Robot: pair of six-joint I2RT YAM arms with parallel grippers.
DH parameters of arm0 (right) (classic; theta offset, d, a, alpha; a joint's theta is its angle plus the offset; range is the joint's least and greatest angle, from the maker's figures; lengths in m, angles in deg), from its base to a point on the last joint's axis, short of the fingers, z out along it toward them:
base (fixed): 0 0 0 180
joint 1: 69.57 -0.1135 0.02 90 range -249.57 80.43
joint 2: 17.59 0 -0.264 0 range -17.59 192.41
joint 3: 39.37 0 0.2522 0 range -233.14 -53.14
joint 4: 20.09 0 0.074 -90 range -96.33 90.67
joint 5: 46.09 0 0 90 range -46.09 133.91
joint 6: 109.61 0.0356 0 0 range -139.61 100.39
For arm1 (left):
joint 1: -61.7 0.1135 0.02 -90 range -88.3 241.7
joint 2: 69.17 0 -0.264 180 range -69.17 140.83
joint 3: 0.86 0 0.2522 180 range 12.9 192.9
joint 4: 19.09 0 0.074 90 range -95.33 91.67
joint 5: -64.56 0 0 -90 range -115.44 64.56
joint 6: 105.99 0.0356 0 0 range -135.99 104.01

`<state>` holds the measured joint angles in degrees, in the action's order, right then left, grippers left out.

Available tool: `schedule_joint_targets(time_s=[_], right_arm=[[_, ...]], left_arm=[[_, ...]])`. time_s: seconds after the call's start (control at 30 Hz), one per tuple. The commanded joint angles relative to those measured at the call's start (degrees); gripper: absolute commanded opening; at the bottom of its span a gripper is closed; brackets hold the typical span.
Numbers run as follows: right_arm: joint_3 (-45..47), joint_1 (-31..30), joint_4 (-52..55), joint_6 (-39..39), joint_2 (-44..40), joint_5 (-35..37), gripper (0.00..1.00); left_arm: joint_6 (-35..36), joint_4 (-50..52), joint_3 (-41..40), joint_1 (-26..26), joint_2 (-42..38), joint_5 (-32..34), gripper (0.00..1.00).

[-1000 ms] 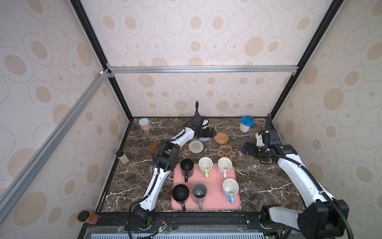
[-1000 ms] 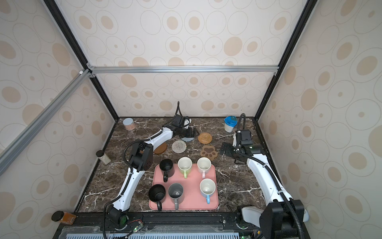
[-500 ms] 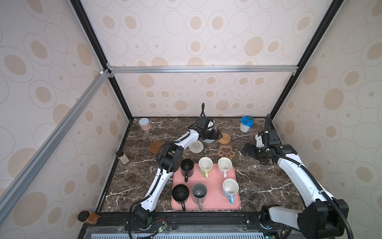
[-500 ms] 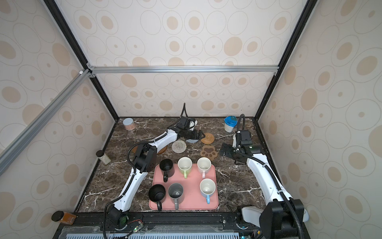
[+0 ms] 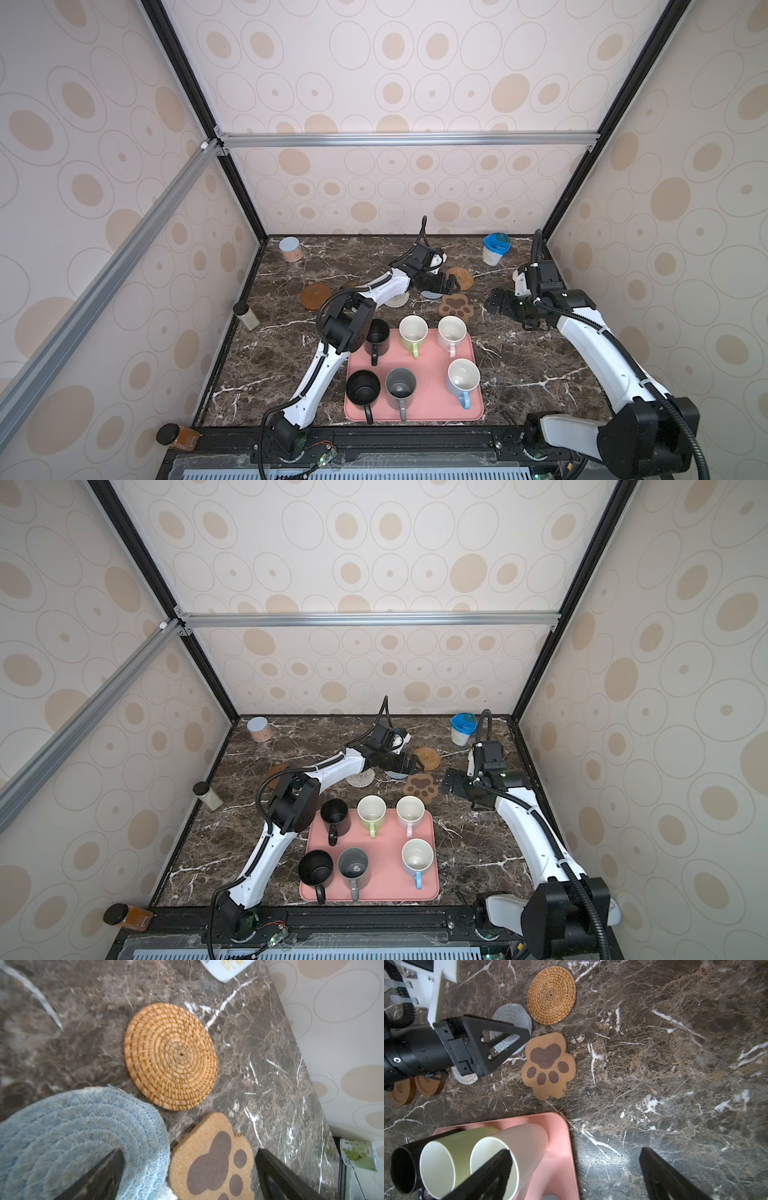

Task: Place cups on coasters
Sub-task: Move the coaster to the top-center of the table.

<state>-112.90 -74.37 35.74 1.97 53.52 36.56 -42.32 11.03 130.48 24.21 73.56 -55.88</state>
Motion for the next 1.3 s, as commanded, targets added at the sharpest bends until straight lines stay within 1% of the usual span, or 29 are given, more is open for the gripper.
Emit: schedule_joint_targets(time_s=[0.0, 0.13, 0.33, 0.53, 0.8, 0.97, 1.13, 1.27], right_arm=[[-0.11, 0.0, 0.91, -0.49, 0.57, 0.59, 1.0], [-0.01, 0.01, 0.83, -0.57, 0.85, 0.63, 1.0], [-0.05, -0.03, 0.56, -0.23, 1.27, 0.41, 1.0], [-0.07, 0.01, 0.73, -0.14, 1.19, 0.58, 1.0], [-0.08, 0.02, 0.98, -0.31, 0.78, 0.74, 1.0], [-0.64, 0.01, 1.09, -0.48, 1.13, 0.5, 1.0], [-0.85, 0.02, 1.09, -0.9, 1.13, 0.59, 1.0], [-2.13, 0.01, 0.83, -1.78, 1.12, 0.76, 1.0]], left_arm=[[1.36, 6.94, -5.08, -0.74, -1.0, -0.39, 1.0], [0.93, 4.83, -10.41, -0.79, -4.04, -0.87, 1.0], [1.32, 4.65, -12.29, -0.99, -5.28, -1.29, 1.0], [1.1, 4.37, -10.95, -1.52, -4.39, -2.7, 1.0], [0.42, 4.58, -7.28, -1.68, -1.6, -2.22, 1.0], [1.12, 6.56, -4.56, -1.7, -0.32, -0.8, 1.0], [0.92, 6.27, -4.67, -1.67, -1.91, 0.0, 1.0], [2.33, 7.78, -1.82, -1.55, -3.77, 2.2, 1.0]])
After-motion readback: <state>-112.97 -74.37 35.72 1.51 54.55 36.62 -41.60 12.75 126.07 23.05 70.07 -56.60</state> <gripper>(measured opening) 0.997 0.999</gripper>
